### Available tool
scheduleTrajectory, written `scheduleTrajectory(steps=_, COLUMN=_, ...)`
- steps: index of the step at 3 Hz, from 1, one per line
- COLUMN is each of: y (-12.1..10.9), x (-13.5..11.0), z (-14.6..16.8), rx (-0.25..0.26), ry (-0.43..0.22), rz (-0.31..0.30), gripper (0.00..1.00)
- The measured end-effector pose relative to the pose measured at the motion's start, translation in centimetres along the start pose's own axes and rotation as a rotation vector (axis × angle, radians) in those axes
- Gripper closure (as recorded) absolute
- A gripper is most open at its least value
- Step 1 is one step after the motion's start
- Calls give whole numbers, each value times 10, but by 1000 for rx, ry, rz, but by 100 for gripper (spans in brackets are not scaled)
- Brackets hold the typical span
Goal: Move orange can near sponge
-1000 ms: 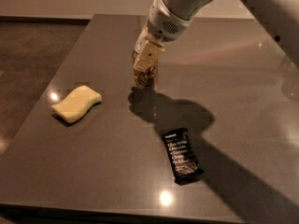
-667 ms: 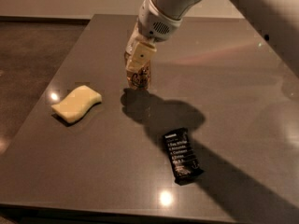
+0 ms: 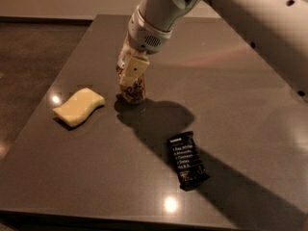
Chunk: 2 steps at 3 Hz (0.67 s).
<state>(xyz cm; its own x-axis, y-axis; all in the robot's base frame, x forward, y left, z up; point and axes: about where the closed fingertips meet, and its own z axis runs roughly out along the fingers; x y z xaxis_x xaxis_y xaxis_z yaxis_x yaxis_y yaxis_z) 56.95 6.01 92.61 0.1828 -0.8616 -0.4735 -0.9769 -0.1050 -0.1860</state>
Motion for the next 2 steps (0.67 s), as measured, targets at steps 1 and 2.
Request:
scheduleTrajectory(steps=1, y=4, x=-5, z=9, rx=-13, ry=2, rz=-24, gripper=83)
scheduleTrajectory(steps=2, y=8, x=-12, z=13, rx=-17, ry=-7, rz=-43, gripper=59)
